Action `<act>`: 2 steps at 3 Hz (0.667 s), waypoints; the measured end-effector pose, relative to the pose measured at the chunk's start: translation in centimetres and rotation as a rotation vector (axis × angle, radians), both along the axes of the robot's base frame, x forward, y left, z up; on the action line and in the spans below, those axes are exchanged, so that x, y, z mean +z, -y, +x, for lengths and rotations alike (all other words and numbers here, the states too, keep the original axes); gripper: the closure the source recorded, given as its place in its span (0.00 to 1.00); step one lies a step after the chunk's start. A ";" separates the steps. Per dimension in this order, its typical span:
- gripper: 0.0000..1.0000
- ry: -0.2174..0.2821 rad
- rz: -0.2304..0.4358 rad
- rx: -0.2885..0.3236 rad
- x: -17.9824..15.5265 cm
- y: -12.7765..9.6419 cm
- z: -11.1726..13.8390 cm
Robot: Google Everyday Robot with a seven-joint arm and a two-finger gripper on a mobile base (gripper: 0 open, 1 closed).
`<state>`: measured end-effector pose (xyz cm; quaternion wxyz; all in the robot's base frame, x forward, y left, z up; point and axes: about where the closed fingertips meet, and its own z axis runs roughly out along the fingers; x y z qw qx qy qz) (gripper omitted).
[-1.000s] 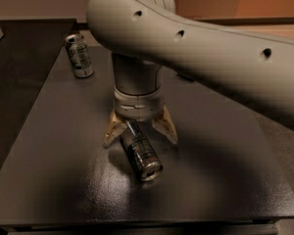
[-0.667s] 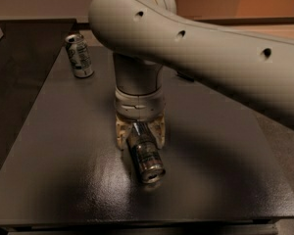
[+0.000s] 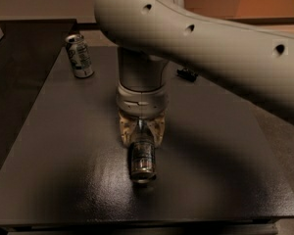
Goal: Pick redbull can
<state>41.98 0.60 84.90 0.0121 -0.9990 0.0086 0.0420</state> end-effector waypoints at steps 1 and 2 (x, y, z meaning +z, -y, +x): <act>1.00 0.003 0.050 -0.051 1.9 -0.1 0.7; 1.00 0.006 0.108 -0.108 4.5 0.0 2.1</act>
Offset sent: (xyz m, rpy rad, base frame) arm 0.0350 -0.0100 0.0814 0.1523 0.0234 -0.1781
